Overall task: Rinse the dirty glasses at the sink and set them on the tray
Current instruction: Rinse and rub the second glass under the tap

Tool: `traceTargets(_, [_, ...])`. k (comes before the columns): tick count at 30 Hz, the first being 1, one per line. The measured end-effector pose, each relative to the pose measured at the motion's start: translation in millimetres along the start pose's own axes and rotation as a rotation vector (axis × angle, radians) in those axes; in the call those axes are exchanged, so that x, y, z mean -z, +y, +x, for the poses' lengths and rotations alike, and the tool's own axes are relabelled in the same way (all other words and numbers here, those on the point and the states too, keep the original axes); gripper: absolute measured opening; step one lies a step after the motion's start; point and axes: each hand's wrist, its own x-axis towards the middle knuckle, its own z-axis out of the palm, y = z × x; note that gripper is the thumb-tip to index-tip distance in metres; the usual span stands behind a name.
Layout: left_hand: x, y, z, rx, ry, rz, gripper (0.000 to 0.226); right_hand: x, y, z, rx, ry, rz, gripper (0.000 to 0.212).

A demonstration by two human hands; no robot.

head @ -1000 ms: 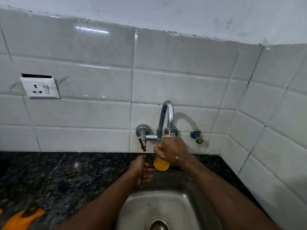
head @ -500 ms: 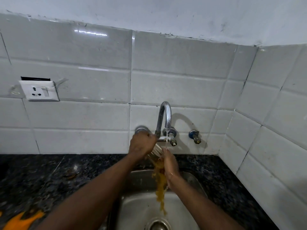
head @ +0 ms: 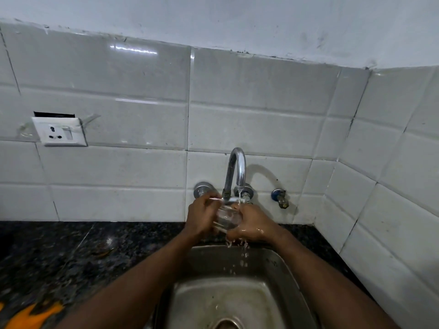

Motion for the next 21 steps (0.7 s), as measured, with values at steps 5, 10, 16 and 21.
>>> traceTargets(5, [-11.3,3.4,0.5,0.047,0.143,0.304,0.024,-23.8,3.1,7.7,-0.004,0.157,-0.283,0.063])
traceTargets(10, [-8.9,5.8,-0.8,-0.053,0.127,0.337,0.023,-28.7,3.1,6.2,0.076,0.259,-0.360,0.067])
traceTargets(16, [-16.0,-2.0,6.0,0.024,0.123,0.541,0.036,-31.1,4.2,8.4,-0.011,0.204,-0.479,0.068])
traceTargets(21, [-17.8,-2.9,-3.1,-0.177,0.062,0.399,0.028,-25.8,6.2,5.5,0.018,0.212,-0.440,0.069])
